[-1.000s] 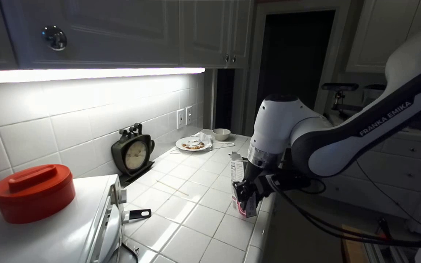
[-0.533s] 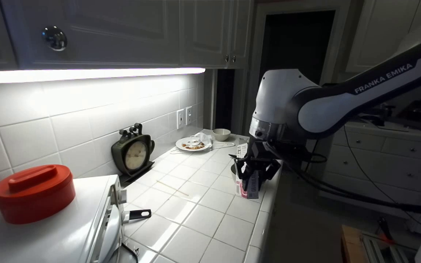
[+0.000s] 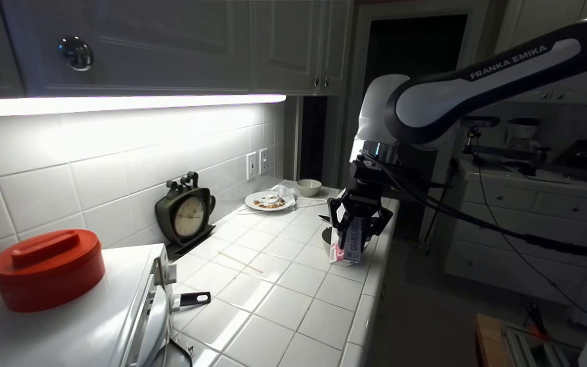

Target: Pour some of the milk into the bowl

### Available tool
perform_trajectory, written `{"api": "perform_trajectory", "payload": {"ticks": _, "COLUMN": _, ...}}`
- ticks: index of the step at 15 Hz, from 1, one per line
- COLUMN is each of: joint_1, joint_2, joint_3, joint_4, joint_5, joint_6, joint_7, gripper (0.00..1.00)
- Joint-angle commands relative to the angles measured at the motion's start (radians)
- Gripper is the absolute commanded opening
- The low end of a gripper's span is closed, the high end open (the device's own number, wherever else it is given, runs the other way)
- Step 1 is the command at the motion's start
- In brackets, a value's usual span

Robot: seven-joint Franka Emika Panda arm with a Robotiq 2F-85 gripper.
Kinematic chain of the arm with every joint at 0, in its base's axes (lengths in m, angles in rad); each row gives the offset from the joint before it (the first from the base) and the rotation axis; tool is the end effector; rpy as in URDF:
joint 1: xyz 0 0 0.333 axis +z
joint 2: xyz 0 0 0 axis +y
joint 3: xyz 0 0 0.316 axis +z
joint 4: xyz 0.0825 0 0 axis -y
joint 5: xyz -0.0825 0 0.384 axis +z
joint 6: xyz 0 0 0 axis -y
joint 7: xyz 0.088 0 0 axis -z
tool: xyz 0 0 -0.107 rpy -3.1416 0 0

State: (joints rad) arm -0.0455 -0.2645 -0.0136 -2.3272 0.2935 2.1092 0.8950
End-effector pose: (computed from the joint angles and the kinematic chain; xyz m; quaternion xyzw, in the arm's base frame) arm 0.4682 -0.0144 0.4499 -0.8454 0.5178 0.0315 0.1272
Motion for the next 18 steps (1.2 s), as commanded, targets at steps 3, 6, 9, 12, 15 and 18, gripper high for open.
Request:
{"api": "perform_trajectory", "payload": {"ticks": 3, "joint_1": -0.011, "joint_2": 0.028, "joint_3": -0.043, "joint_4": 0.058, "joint_5": 0.167, "joint_6": -0.06, "joint_7": -0.024, "gripper": 0.16}}
{"api": "perform_trajectory", "payload": {"ticks": 6, "joint_1": -0.02, "joint_2": 0.02, "joint_3": -0.033, "joint_4": 0.032, "joint_5": 0.136, "joint_6": -0.035, "joint_7": -0.012, "gripper": 0.16}}
{"api": "perform_trajectory", "payload": {"ticks": 9, "joint_1": -0.024, "joint_2": 0.027, "joint_3": -0.033, "joint_4": 0.029, "joint_5": 0.135, "joint_6": -0.034, "joint_7": -0.012, "gripper": 0.41}}
{"api": "perform_trajectory", "payload": {"ticks": 12, "joint_1": -0.024, "joint_2": 0.027, "joint_3": -0.031, "joint_4": 0.028, "joint_5": 0.135, "joint_6": -0.034, "joint_7": -0.012, "gripper": 0.41}}
{"api": "perform_trajectory", "payload": {"ticks": 15, "joint_1": -0.027, "joint_2": 0.048, "joint_3": -0.037, "joint_4": 0.05, "joint_5": 0.149, "joint_6": -0.064, "joint_7": 0.015, "gripper": 0.16}}
{"api": "perform_trajectory", "payload": {"ticks": 18, "joint_1": -0.037, "joint_2": 0.076, "joint_3": -0.054, "joint_4": 0.076, "joint_5": 0.16, "joint_6": -0.11, "joint_7": 0.032, "gripper": 0.16}}
